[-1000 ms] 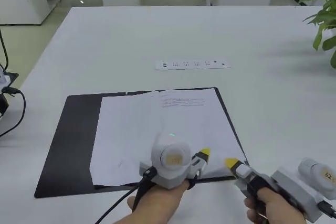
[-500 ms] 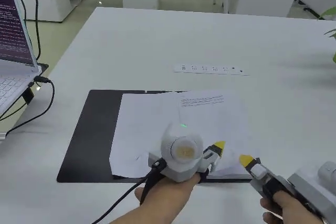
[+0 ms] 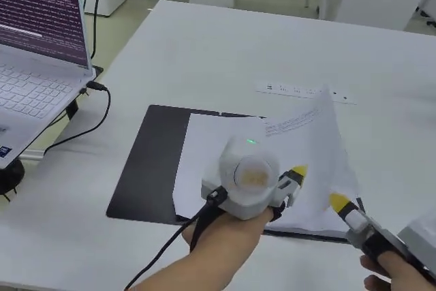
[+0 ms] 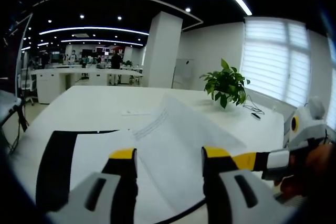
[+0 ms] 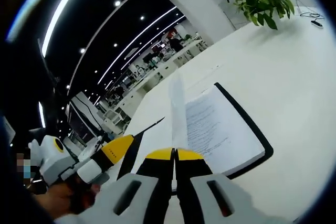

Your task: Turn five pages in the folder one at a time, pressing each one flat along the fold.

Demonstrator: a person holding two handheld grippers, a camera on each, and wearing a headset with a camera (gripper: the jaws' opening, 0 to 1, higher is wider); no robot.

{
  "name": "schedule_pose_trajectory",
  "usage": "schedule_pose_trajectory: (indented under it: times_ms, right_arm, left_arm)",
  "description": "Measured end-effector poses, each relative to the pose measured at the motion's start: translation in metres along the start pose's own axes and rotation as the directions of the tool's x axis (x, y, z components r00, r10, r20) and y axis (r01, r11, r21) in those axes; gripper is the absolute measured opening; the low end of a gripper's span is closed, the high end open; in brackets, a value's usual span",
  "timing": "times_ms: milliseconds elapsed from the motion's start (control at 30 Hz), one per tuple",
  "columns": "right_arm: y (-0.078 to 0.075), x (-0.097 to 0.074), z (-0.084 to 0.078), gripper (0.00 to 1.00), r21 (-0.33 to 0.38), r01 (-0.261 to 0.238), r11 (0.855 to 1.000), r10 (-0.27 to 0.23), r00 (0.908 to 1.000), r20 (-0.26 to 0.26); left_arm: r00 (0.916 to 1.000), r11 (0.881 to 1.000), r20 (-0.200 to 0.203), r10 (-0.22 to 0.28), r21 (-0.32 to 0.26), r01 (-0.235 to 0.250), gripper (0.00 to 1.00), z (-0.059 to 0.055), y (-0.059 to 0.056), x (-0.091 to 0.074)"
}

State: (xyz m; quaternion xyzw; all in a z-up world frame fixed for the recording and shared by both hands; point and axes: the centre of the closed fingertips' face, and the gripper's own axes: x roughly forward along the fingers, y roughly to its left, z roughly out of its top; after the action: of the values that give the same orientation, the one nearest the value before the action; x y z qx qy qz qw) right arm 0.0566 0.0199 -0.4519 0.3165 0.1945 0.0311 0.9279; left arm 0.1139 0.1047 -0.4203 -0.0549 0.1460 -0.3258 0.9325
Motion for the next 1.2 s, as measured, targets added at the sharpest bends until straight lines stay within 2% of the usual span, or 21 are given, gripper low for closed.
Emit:
schedule_pose_trajectory:
  times_ms: [200, 300, 400, 567, 700, 800, 833, 900, 1033, 1100, 1167, 1200]
  right_arm:
    - [0.019, 0.004, -0.001, 0.0, -0.092, -0.023, 0.996, 0.023, 0.9997, -0.003]
    - [0.027, 0.006, 0.0, 0.0, -0.089, -0.035, 0.995, 0.036, 0.9993, 0.006]
    - [0.035, 0.009, -0.001, 0.0, -0.114, -0.041, 0.993, 0.042, 0.9991, 0.008]
    - [0.053, 0.014, -0.008, 0.0, -0.185, -0.081, 0.979, 0.081, 0.9967, -0.01]
    - [0.068, 0.02, -0.018, 0.0, -0.234, -0.111, 0.966, 0.104, 0.9936, -0.043]
    - [0.08, 0.025, -0.027, 0.0, -0.287, -0.134, 0.949, 0.118, 0.9904, -0.073]
    - [0.088, 0.028, -0.03, 0.0, -0.332, -0.158, 0.93, 0.137, 0.9868, -0.086]
    - [0.098, 0.032, -0.038, 0.0, -0.393, -0.177, 0.902, 0.142, 0.9831, -0.116]
    - [0.118, 0.043, -0.054, 0.0, -0.449, -0.226, 0.865, 0.17, 0.972, -0.163]
    - [0.126, 0.049, -0.061, 0.0, -0.441, -0.242, 0.864, 0.18, 0.9675, -0.178]
    - [0.132, 0.053, -0.067, 0.0, -0.467, -0.258, 0.846, 0.185, 0.9629, -0.196]
    - [0.136, 0.055, -0.07, 0.0, -0.467, -0.266, 0.843, 0.19, 0.9603, -0.204]
  left_arm:
    - [0.9999, 1.0, -0.007, 0.012, 0.014, -0.012, 0.5, 0.006, 0.017, -0.014]
    - [0.9991, 0.999, -0.008, 0.042, -0.003, -0.042, 0.5, 0.007, 0.031, -0.021]
    - [0.9987, 0.999, -0.003, 0.051, -0.016, -0.051, 0.5, 0.009, 0.036, -0.027]
    - [0.9977, 0.997, 0.017, 0.066, -0.031, -0.065, 0.5, 0.015, 0.05, -0.042]
    - [0.9962, 0.996, 0.012, 0.086, -0.04, -0.086, 0.5, 0.015, 0.064, -0.05]
    - [0.994, 0.993, 0.008, 0.109, -0.042, -0.109, 0.5, 0.015, 0.077, -0.055]
    - [0.9935, 0.992, 0.009, 0.114, -0.047, -0.113, 0.5, 0.015, 0.08, -0.057]
    - [0.9918, 0.991, 0.016, 0.127, -0.051, -0.126, 0.5, 0.017, 0.087, -0.061]
    - [0.9889, 0.988, 0.025, 0.146, -0.062, -0.145, 0.5, 0.019, 0.099, -0.069]
    - [0.9874, 0.986, 0.026, 0.156, -0.068, -0.154, 0.5, 0.02, 0.104, -0.072]
    - [0.9854, 0.984, 0.032, 0.167, -0.066, -0.165, 0.5, 0.021, 0.111, -0.077]
    - [0.9844, 0.983, 0.03, 0.173, -0.068, -0.171, 0.5, 0.021, 0.114, -0.079]
